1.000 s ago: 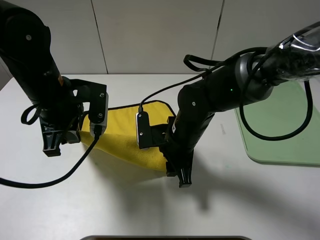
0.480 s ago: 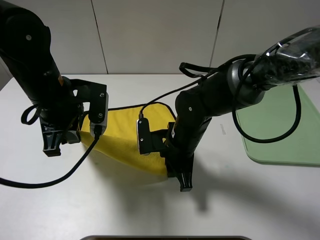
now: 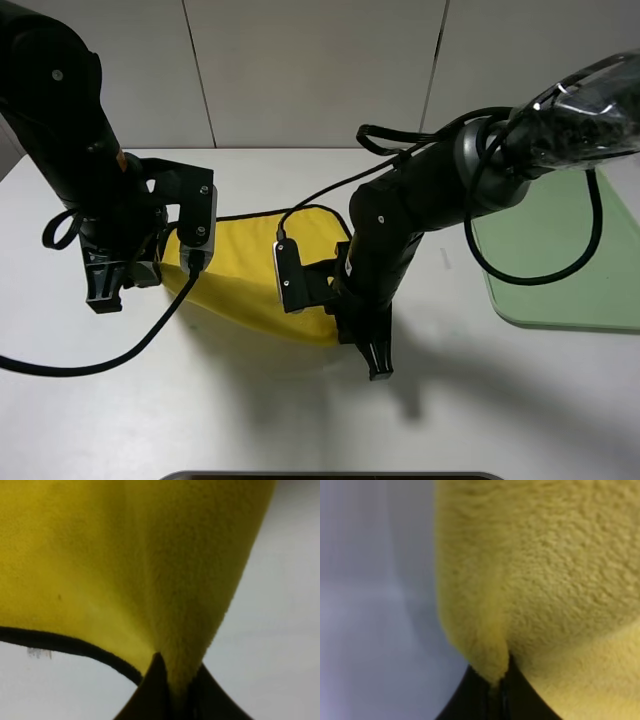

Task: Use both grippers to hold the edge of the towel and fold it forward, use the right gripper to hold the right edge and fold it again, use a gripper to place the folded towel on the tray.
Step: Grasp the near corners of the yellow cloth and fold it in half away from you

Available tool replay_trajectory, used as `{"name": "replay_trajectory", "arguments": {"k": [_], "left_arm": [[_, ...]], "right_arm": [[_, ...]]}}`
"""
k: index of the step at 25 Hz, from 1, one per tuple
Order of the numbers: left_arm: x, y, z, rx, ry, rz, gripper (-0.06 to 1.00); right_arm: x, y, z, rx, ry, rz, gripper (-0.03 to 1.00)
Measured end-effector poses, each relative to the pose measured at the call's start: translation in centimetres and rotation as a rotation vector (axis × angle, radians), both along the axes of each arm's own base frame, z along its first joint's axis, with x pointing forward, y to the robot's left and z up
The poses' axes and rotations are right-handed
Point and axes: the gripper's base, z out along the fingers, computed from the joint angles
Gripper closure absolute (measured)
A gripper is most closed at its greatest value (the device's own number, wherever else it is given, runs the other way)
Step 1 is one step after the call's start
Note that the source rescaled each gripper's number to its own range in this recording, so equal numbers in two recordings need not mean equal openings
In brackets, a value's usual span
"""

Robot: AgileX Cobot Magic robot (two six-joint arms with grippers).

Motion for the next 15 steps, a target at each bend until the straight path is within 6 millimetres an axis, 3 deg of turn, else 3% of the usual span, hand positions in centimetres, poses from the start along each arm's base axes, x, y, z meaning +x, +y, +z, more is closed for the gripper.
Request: {"name": "replay_trajectory", "arguments": {"k": [15], "left_arm": [[0.0, 0.0, 0.0, 0.003, 0.005, 0.001, 0.94]], "right_arm": [[-1.2, -1.4, 6.6, 0.008, -0.012, -0.075, 0.97]]}}
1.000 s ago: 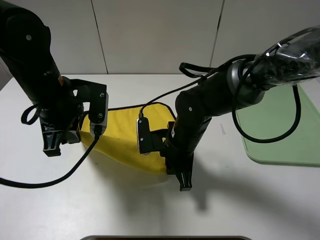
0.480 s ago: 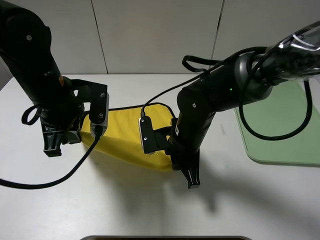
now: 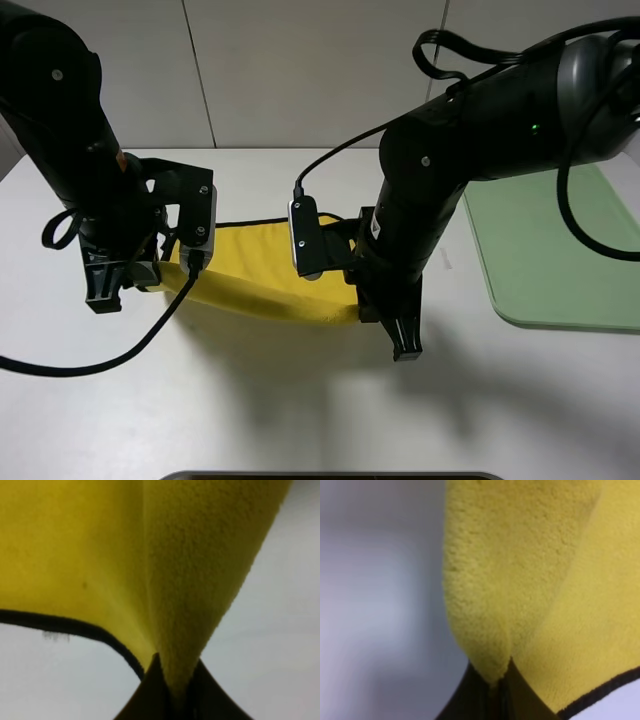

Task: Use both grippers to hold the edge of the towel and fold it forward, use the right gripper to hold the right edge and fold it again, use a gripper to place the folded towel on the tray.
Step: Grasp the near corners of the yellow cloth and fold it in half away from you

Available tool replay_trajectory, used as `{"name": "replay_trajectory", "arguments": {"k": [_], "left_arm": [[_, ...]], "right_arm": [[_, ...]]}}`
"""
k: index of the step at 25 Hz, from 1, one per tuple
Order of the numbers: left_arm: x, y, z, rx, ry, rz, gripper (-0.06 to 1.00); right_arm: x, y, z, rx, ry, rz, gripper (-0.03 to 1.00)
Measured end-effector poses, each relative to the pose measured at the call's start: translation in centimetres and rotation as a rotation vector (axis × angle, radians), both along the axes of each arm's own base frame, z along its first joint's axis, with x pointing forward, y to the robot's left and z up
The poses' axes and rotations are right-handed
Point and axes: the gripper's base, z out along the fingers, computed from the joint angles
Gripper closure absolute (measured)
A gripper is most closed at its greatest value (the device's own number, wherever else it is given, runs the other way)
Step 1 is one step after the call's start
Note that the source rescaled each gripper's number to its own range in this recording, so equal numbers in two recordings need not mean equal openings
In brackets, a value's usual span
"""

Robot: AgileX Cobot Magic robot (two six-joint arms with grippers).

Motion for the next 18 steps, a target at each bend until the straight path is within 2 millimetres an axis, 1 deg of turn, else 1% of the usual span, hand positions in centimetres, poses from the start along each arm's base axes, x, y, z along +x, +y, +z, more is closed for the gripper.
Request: {"name": "replay_trajectory", "arguments": {"k": [7, 12, 18], "left_arm": [[-0.3, 0.1, -0.1, 0.013, 0.029, 0.008, 0.94], [-0.5, 0.3, 0.0, 0.022, 0.054, 0.031, 0.94], [-1.1, 0.5, 1.1, 0.003, 0.050, 0.050, 0.94]], "right_arm": [[-0.5, -0.6, 1.8, 0.004, 0.005, -0.039, 0.97], [-0.8, -0.9, 2.3, -0.006, 0.022, -0.065, 0.97], [-1.2, -1.2, 3.5, 0.009, 0.016, -0.087, 0.97]]}}
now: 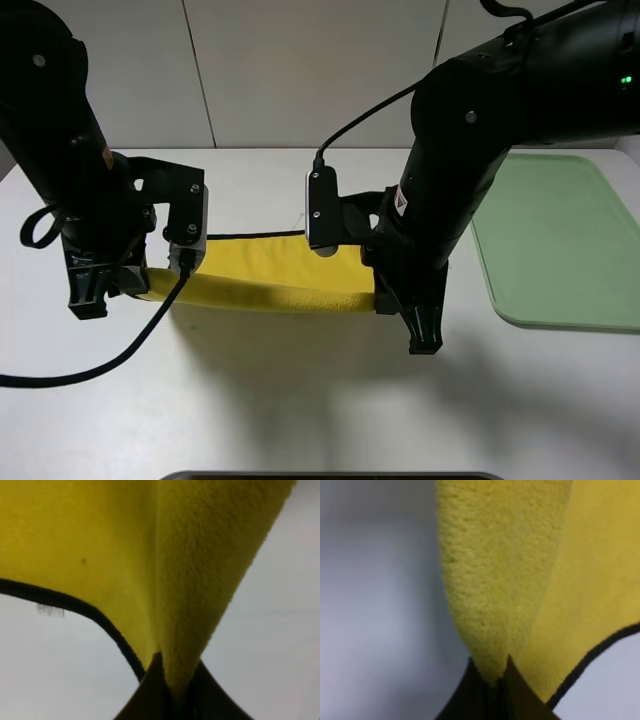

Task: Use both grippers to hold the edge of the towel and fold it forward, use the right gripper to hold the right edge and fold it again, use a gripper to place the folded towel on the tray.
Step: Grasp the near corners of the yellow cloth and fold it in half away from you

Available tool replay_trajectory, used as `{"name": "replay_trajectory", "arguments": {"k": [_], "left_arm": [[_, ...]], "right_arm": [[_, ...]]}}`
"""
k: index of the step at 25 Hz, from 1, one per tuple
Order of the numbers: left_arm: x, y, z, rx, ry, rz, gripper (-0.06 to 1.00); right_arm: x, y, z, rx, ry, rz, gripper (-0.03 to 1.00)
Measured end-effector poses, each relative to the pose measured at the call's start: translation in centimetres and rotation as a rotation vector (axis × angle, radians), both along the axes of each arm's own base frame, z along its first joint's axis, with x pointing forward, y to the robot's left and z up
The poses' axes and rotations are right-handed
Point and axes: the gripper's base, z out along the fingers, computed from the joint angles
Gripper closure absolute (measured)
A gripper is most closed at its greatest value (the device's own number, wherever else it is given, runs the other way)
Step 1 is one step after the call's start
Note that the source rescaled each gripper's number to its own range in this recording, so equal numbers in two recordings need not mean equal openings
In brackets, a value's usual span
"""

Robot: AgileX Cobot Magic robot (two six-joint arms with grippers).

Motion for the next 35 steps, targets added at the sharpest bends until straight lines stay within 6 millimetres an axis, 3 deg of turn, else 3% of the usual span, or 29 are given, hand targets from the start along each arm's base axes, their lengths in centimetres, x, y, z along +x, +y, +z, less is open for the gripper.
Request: {"name": "replay_trajectory", "arguments": {"k": [17, 35], "left_arm": [[-1.1, -0.2, 0.3, -0.040, 0.080, 0.042, 0.94], [0.3, -0.4, 0.4, -0.066, -0.076, 0.011, 0.94]], "right_arm": [[-1.1, -1.0, 1.8, -0.025, 0.049, -0.053, 0.97], [1.0, -0.6, 1.6, -0.057, -0.122, 0.010, 0.97]]}}
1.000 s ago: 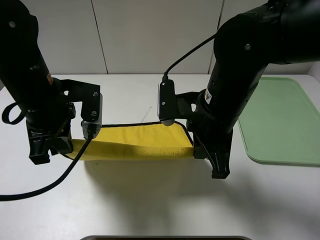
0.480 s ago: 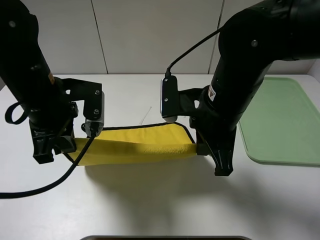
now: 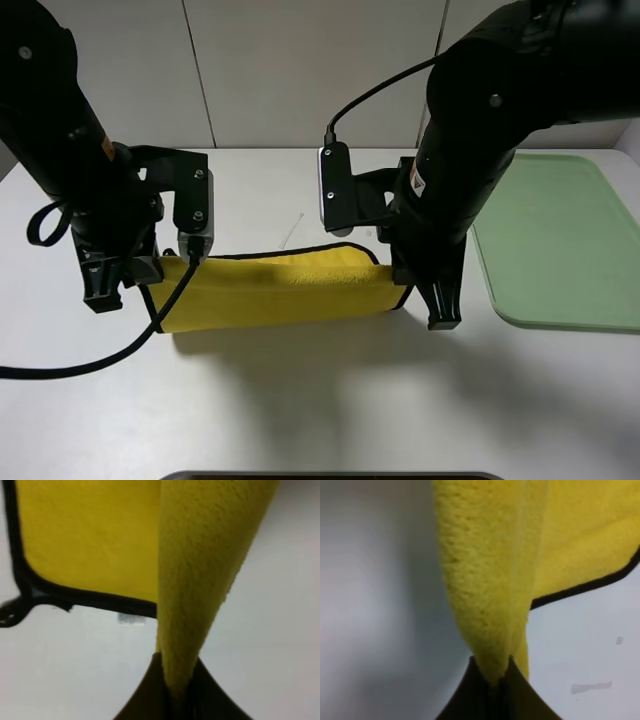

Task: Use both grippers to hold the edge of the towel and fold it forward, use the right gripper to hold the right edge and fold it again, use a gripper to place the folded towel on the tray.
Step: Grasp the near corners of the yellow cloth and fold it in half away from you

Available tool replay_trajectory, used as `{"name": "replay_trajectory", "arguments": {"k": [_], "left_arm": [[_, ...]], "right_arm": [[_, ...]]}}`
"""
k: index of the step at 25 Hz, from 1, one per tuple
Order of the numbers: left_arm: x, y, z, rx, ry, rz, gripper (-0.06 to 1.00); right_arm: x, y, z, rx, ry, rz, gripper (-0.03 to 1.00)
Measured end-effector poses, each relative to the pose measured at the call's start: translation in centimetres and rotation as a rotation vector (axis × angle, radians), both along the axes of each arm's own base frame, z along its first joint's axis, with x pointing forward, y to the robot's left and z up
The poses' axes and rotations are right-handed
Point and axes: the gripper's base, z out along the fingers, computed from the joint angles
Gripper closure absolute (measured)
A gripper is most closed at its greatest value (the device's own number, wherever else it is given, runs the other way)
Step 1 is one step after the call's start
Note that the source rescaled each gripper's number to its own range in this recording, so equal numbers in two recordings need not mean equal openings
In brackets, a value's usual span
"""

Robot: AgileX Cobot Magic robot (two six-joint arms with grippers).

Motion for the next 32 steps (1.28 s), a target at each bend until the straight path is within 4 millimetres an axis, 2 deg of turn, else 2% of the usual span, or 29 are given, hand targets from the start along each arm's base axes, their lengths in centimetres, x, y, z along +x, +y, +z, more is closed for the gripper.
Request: {"name": "replay_trajectory", "arguments": {"k": [8, 17, 24, 27, 32], "left_arm": [[-0.4, 0.5, -1.8, 0.003, -0.037, 0.015, 0.94], [1.1, 2.3, -2.0, -0.049, -0.120, 0.125, 0.94], [1.8, 2.4, -2.1, -0.069, -0.172, 0.121, 0.94], [2.6, 2.5, -3.2, -0.055, -0.172, 0.116, 0.94], [3.4, 2.4, -5.2, -0.050, -0.145, 0.130, 0.94]], "right_arm": [[1.4, 1.3, -0.1, 0.011, -0.029, -0.014, 0.97], [2.1, 1.8, 0.1, 0.060, -0.100, 0.014, 0.97], [2.9, 1.9, -1.5, 0.043, -0.088, 0.008, 0.97], [3.7, 1.6, -2.3, 0.046, -0.080, -0.038, 0.97], [4.6, 1.0, -2.3, 0.073, -0.099, -0.078, 0.97]]}}
